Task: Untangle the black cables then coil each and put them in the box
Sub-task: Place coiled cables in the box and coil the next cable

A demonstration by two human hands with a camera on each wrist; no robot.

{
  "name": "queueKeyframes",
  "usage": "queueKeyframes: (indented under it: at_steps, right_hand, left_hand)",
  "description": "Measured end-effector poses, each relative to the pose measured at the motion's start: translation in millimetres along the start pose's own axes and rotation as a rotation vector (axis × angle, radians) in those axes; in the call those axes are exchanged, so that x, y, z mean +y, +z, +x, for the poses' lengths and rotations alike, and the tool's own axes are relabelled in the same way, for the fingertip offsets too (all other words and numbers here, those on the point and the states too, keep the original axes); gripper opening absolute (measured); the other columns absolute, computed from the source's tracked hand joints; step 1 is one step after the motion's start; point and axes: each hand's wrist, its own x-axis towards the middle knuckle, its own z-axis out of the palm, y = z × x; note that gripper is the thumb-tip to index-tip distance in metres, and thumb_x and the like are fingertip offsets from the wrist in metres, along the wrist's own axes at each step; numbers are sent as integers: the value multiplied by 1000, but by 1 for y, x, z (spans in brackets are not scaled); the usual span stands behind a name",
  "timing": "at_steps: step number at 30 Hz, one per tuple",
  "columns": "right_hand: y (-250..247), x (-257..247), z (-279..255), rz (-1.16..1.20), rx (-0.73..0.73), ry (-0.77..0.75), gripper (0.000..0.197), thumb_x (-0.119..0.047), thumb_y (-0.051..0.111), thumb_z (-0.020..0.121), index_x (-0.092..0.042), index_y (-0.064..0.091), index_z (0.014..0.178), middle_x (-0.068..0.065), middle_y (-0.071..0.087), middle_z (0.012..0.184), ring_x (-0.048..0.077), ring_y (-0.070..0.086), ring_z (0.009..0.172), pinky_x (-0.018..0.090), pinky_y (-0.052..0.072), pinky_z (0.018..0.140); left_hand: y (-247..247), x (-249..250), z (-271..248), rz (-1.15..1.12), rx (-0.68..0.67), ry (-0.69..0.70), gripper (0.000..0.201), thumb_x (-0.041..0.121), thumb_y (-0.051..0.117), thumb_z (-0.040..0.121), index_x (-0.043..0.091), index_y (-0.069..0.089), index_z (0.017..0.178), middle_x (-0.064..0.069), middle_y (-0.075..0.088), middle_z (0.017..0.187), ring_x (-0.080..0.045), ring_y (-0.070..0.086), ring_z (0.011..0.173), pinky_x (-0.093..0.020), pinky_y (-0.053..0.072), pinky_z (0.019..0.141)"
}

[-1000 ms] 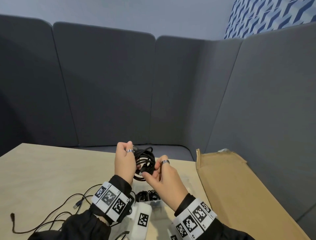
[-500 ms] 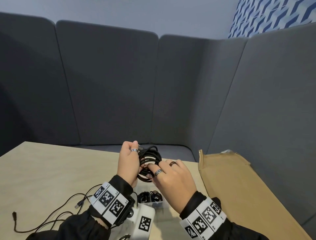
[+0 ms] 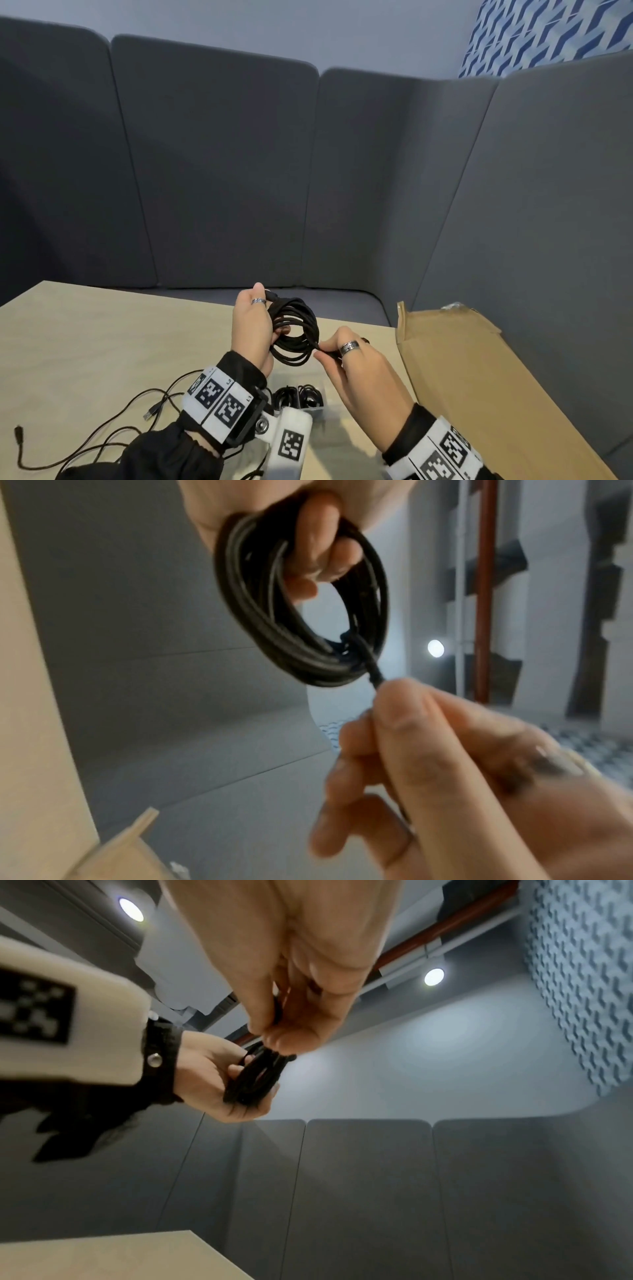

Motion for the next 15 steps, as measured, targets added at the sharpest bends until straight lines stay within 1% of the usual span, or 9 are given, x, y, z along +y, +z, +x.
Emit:
queueKeyframes:
  at_steps: [2,4,5,6,8,9,11,13,15]
  right_hand:
    - [-2,3,2,62,-146,45,18,-25,44,96,-27,32,83,-3,53,82,16,50,70,24,35,61]
    - [-4,5,6,97,-194,83,32,-15,42,96,-33,23,77,-1,51,80,18,49,69,28,35,62]
    - [-5,6,8,101,-198,106,34,-12,40,95,-33,22,76,0,51,79,19,49,68,30,36,61]
    - [-7,6,10,114,-200,132,30,-10,38,94,-31,24,78,0,50,77,19,48,67,30,35,61]
    - [-10,5,13,130,-186,163,15,-10,35,94,-21,29,87,-4,44,71,17,44,63,30,30,62]
    - [-10,4,14,118,-178,168,10,-13,35,96,-19,30,90,-7,42,69,17,43,62,29,28,63]
    - [-10,2,19,17,-130,195,8,-24,37,98,-18,34,94,-8,47,70,19,49,66,29,29,64]
    - [-7,-1,22,-165,-38,207,15,-30,40,96,-17,45,91,-6,57,70,20,58,63,30,35,58]
    - [-6,-7,25,-314,30,177,23,-32,37,89,-19,53,78,-6,58,57,15,58,51,25,40,50]
  left_hand:
    - [3,2,-7,46,-78,33,28,29,31,102,10,43,84,-4,46,65,-10,45,43,-18,37,36]
    - [3,4,-12,34,-174,28,29,30,32,101,8,43,85,-3,45,61,-7,39,34,-17,34,35]
    - [3,6,-14,19,-230,10,29,31,35,100,7,43,86,-2,46,58,-8,36,34,-18,34,37]
    - [3,7,-15,8,-291,-17,27,29,39,99,6,45,87,-2,47,56,-9,36,37,-18,35,41]
    - [1,8,-16,-32,-394,-82,21,21,44,96,2,53,91,-4,51,60,-10,39,44,-18,39,48]
    - [-1,8,-17,-70,-425,-119,20,17,45,96,1,57,95,-5,55,61,-10,41,46,-18,41,52]
    - [-1,9,-19,-132,-456,-164,24,18,41,97,4,60,104,-3,60,62,-10,45,49,-20,44,56]
    - [1,11,-22,-97,-466,-99,27,25,36,99,10,58,103,-4,61,65,-13,50,51,-23,45,56]
    - [5,12,-28,41,-447,39,30,32,30,101,11,51,97,-9,58,61,-17,48,47,-25,43,51]
